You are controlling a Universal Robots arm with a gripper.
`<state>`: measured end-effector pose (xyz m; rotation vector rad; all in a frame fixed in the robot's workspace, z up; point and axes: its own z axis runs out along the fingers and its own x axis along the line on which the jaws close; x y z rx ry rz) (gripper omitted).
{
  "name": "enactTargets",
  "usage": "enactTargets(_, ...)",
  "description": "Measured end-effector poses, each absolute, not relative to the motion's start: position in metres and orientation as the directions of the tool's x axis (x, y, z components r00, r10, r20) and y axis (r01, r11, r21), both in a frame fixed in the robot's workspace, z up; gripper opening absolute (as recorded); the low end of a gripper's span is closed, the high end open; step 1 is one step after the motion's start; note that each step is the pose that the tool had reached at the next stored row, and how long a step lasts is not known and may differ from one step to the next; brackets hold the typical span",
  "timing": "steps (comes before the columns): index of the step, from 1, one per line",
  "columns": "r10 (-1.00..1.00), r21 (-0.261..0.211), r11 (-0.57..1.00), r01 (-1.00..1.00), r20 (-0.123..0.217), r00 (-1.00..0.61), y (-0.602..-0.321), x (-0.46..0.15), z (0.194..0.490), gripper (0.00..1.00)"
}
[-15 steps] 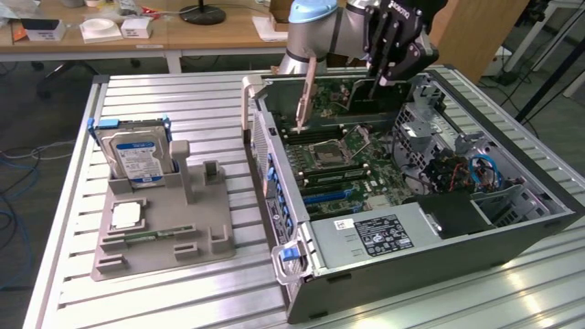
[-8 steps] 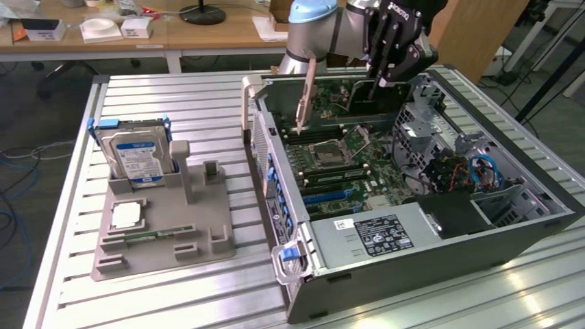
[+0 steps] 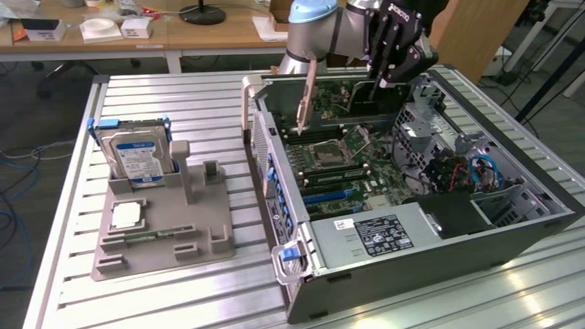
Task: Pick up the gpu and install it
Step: 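Insert the gpu into the slot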
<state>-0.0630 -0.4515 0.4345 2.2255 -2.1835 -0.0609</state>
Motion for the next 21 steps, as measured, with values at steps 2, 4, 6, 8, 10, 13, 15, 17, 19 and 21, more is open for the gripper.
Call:
enactTargets(2,-1.0,0.044,-0.019,-0.999,-0.012,0.019,-0.4514,-0.0624,0.4342,0.26)
enactTargets(4,-1.0,0.044,-0.019,-0.999,-0.012,0.018,-0.4514,-0.0621,0.4339,0.26)
enactTargets(6,-1.0,0.044,-0.019,-0.999,-0.012,0.019,-0.4513,-0.0619,0.4336,0.26)
enactTargets(8,-1.0,0.044,-0.018,-0.999,-0.012,0.018,-0.4513,-0.0618,0.4334,0.26)
enactTargets(10,-1.0,0.044,-0.016,-0.999,-0.012,0.016,-0.4512,-0.0617,0.4332,0.26)
enactTargets(13,-1.0,0.044,-0.015,-0.999,-0.012,0.014,-0.4511,-0.0617,0.4331,0.26)
enactTargets(15,-1.0,0.044,-0.015,-0.999,-0.012,0.014,-0.4511,-0.0616,0.4327,0.26)
enactTargets(17,-1.0,0.044,-0.015,-0.999,-0.012,0.014,-0.4511,-0.0616,0.4323,0.26)
enactTargets(19,-1.0,0.044,-0.015,-0.999,-0.012,0.014,-0.4511,-0.0617,0.4318,0.26)
enactTargets(21,-1.0,0.044,-0.014,-0.999,-0.012,0.014,-0.4511,-0.0617,0.4314,0.26)
